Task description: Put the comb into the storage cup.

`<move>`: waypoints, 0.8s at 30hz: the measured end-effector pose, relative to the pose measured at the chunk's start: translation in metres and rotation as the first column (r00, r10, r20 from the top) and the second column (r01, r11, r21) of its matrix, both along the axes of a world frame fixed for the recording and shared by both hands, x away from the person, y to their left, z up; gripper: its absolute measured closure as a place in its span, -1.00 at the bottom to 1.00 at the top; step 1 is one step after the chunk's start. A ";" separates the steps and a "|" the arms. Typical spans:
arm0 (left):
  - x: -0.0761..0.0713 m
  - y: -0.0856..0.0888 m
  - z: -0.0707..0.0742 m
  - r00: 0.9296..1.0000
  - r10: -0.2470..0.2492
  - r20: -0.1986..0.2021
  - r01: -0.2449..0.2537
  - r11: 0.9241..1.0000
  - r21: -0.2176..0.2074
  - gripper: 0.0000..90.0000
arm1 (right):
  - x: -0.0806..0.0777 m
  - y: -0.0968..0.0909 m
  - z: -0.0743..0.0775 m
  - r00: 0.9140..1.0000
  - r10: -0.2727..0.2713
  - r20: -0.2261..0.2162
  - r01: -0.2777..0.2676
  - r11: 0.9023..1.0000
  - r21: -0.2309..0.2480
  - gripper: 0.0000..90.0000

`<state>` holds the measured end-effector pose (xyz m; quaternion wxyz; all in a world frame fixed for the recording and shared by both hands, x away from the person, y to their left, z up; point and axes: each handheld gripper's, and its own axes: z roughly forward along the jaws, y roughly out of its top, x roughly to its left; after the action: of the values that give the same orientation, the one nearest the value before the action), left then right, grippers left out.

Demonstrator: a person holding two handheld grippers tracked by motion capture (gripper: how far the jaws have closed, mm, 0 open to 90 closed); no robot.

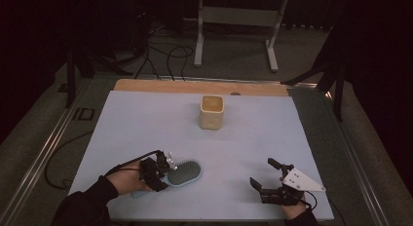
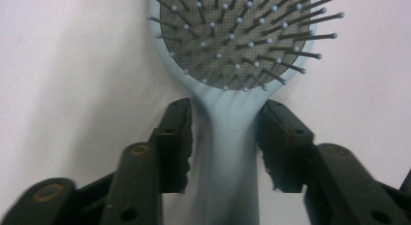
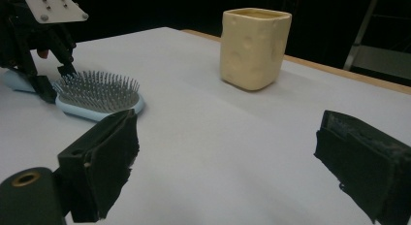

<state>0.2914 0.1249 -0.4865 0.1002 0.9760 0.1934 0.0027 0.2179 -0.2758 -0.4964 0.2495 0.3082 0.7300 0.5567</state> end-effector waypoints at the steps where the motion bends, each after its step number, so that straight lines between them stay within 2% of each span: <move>1: 0.000 0.000 0.000 1.000 0.000 0.000 0.000 1.000 0.001 0.34 | 0.000 0.000 0.000 1.000 0.000 -0.001 0.000 1.000 0.001 -0.82; 10: -0.003 -0.003 0.000 1.000 -0.009 0.008 0.008 1.000 0.017 0.49 | 0.000 0.000 0.000 1.000 -0.002 -0.002 0.002 1.000 -0.001 -0.82; 12: -0.004 -0.005 -0.001 1.000 0.008 0.009 -0.009 0.999 0.032 0.51 | 0.000 0.001 0.000 1.000 0.000 -0.003 0.000 1.000 -0.001 -0.82; 16: -0.003 -0.010 0.000 1.000 0.009 0.003 -0.009 0.998 0.065 0.53 | 0.000 0.002 -0.001 1.000 0.000 -0.013 0.000 1.000 -0.001 -0.82; 19: -0.003 -0.010 0.000 1.000 0.009 -0.001 -0.009 0.998 0.063 0.55 | 0.000 0.002 -0.001 1.000 -0.001 -0.009 0.001 1.000 -0.003 -0.82; 24: -0.006 -0.007 0.000 1.000 0.006 0.025 -0.007 0.999 0.040 0.56 | 0.001 0.000 -0.001 1.000 -0.007 -0.012 0.007 1.000 0.000 -0.82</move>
<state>0.2851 0.1182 -0.4865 0.0830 0.9771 0.1951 0.0192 0.2192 -0.2754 -0.4976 0.2469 0.3139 0.7303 0.5542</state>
